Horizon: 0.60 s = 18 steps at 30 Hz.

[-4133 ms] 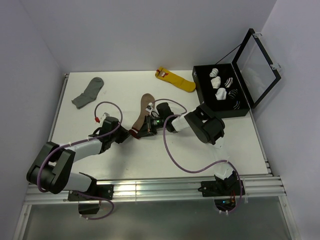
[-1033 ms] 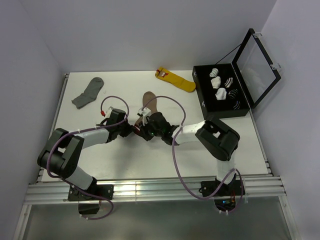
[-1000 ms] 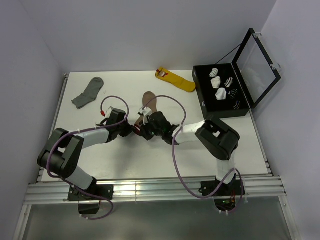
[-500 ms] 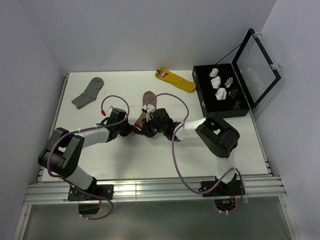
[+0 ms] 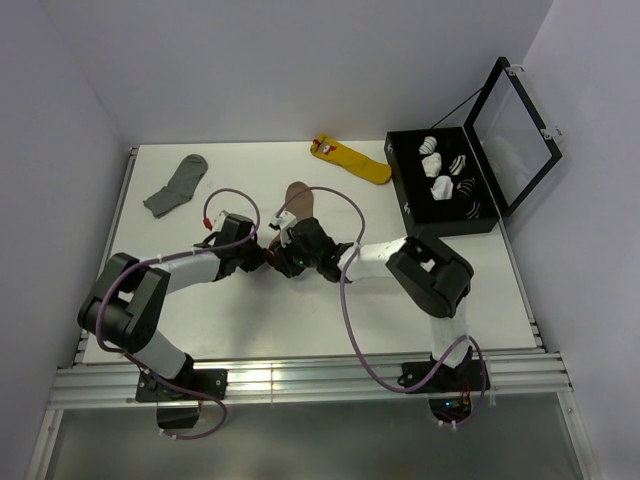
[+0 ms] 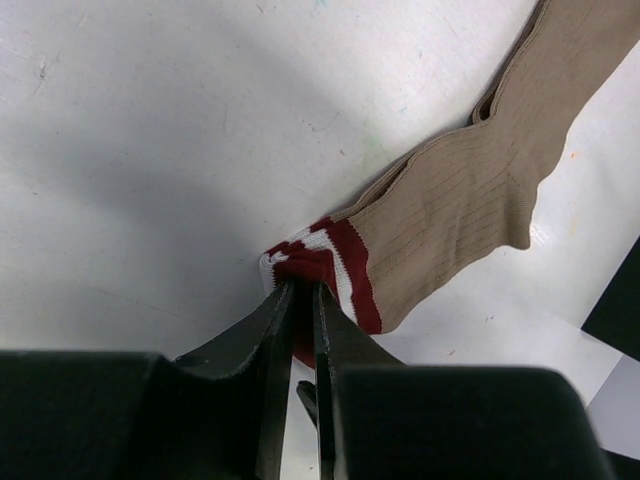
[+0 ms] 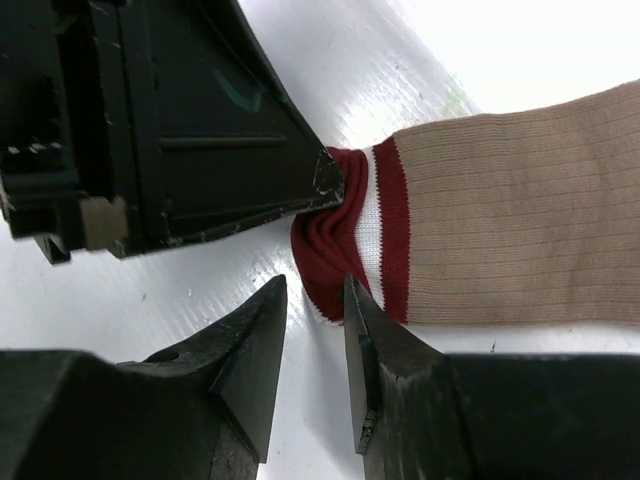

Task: Roll the socks
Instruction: Roll the sock at the center of the board.

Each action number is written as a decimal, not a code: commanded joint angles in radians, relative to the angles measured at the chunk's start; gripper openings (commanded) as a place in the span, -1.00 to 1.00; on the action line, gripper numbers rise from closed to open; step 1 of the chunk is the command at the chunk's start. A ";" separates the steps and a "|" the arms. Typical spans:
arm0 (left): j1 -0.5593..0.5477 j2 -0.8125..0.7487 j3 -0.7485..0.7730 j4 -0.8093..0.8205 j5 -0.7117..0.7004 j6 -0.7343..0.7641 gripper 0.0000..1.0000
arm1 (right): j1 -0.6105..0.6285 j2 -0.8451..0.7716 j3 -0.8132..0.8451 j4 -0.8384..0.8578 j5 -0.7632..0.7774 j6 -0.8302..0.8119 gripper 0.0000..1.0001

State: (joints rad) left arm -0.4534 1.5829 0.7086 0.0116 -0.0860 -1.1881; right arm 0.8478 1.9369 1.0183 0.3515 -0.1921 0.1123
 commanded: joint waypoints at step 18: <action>-0.002 0.035 0.071 -0.216 -0.083 0.050 -0.62 | 0.065 0.076 0.117 -0.383 0.246 -0.045 -0.26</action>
State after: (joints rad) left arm -0.4534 1.5883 0.7616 -0.0963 -0.1261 -1.1637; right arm 0.9054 1.9755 1.1408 0.1692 -0.0017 0.0654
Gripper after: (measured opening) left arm 0.188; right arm 0.371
